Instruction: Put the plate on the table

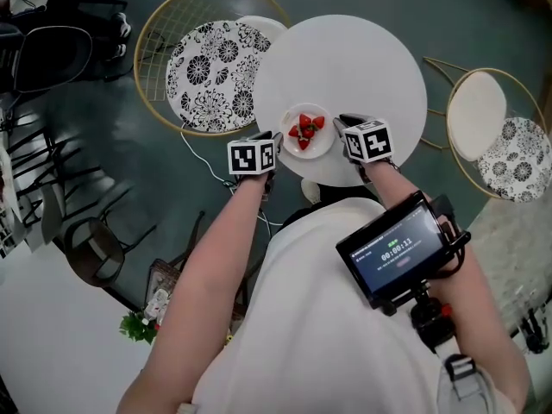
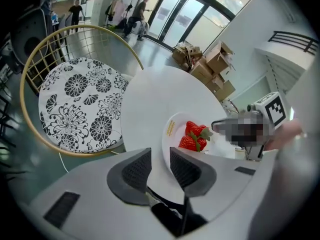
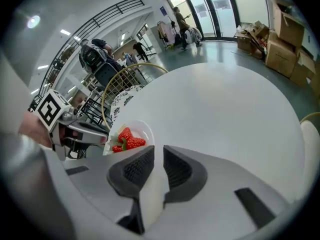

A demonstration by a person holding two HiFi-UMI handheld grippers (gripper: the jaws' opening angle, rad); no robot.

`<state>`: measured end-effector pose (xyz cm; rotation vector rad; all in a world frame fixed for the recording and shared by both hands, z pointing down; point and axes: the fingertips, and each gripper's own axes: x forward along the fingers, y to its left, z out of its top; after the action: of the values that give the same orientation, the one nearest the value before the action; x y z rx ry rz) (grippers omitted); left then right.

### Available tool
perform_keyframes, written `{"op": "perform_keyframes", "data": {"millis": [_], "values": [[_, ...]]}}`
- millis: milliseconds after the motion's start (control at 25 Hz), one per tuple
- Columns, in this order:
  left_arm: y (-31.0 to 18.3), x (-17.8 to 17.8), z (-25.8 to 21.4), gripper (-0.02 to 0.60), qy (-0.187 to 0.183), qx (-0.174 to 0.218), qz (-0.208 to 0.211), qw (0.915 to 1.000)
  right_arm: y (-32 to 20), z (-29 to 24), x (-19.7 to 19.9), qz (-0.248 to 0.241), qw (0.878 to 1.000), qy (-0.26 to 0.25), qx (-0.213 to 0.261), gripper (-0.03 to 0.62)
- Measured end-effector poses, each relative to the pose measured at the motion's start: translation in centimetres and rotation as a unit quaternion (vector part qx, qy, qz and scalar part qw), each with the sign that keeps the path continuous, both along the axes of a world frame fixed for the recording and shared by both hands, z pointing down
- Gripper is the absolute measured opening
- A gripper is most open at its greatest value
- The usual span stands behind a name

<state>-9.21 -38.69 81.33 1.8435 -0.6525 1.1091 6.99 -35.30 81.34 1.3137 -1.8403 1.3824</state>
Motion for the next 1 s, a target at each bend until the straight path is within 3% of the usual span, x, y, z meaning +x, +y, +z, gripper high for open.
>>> {"op": "perform_keyframes", "data": {"millis": [240,480,680,1000], "values": [[1.4,-1.8,-1.9,0.094,0.007,0.021,-0.014,0.9997,1.8,-1.9,0.7,0.036,0.999,0.004,0.012,0.046],[1.2,-3.0,-5.1,0.094,0.050,0.079,-0.046,0.9946,2.5,-4.6,0.7,0.059,0.997,-0.021,0.040,0.041],[2.9,-4.4,-7.7,0.094,0.096,0.093,-0.067,0.9887,4.5,-6.3,1.8,0.074,0.996,0.009,0.047,0.005],[7.4,-4.4,-12.2,0.092,0.163,0.144,-0.027,0.9757,7.8,-10.7,0.3,0.082,0.992,-0.016,0.098,0.005]]}}
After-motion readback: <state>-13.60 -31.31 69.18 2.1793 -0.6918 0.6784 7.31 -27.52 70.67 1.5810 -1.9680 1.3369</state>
